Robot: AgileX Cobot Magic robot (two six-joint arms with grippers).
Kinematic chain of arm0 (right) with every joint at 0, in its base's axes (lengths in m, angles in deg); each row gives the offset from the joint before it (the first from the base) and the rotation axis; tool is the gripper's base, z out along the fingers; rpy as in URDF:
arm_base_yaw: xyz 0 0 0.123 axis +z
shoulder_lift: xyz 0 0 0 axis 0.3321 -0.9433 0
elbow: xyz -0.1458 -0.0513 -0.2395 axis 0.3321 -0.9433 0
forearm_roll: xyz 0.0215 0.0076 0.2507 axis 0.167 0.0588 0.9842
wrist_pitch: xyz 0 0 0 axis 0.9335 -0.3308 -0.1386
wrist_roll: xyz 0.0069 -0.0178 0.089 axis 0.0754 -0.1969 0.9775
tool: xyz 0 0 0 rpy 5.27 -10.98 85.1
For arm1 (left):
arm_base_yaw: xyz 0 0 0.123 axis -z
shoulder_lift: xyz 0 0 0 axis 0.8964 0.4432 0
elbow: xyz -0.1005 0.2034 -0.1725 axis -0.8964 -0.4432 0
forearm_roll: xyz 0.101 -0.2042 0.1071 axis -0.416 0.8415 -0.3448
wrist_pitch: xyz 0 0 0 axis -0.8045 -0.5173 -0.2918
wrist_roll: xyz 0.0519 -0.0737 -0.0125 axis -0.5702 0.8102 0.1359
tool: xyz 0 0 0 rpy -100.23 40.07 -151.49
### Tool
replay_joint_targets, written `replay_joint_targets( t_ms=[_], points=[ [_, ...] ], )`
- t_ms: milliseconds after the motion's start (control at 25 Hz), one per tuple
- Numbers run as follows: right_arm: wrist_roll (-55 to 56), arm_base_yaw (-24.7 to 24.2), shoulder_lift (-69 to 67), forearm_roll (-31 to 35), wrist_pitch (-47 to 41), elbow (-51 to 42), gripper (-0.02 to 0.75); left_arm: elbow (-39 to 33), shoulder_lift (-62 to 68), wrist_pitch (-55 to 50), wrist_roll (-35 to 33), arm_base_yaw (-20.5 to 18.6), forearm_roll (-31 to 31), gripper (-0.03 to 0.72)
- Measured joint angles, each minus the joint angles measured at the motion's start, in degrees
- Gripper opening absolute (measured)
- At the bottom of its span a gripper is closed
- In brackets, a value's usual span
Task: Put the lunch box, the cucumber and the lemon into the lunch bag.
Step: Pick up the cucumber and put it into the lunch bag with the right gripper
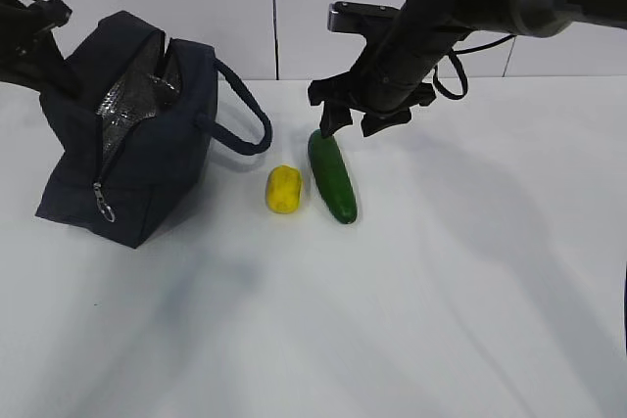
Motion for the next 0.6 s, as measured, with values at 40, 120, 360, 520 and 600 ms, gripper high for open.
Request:
replay_joint_targets(
  t_ms=[40,120,360,520,600],
  points=[
    [0.00,0.13,-0.14,-0.21,0.64,0.02,0.491,0.00,0.00,0.00,0.09,-0.24,-0.08,0.006],
    [0.00,0.52,-0.91,-0.40,1.35,0.24,0.496,0.00,0.00,0.00,0.09,-0.26,-0.22,0.006],
    [0.00,0.72,-5.81,-0.76,1.98,4.39,0.503,0.00,0.00,0.00,0.09,-0.36,-0.43,0.006],
    [0.00,0.72,-9.02,-1.09,1.71,9.01,0.503,0.00,0.00,0.00,0.12,-0.36,-0.43,0.006],
    [0.00,0.72,-10.37,-1.09,1.45,10.27,0.503,0.00,0.00,0.00,0.12,-0.36,-0.52,0.006]
  ],
)
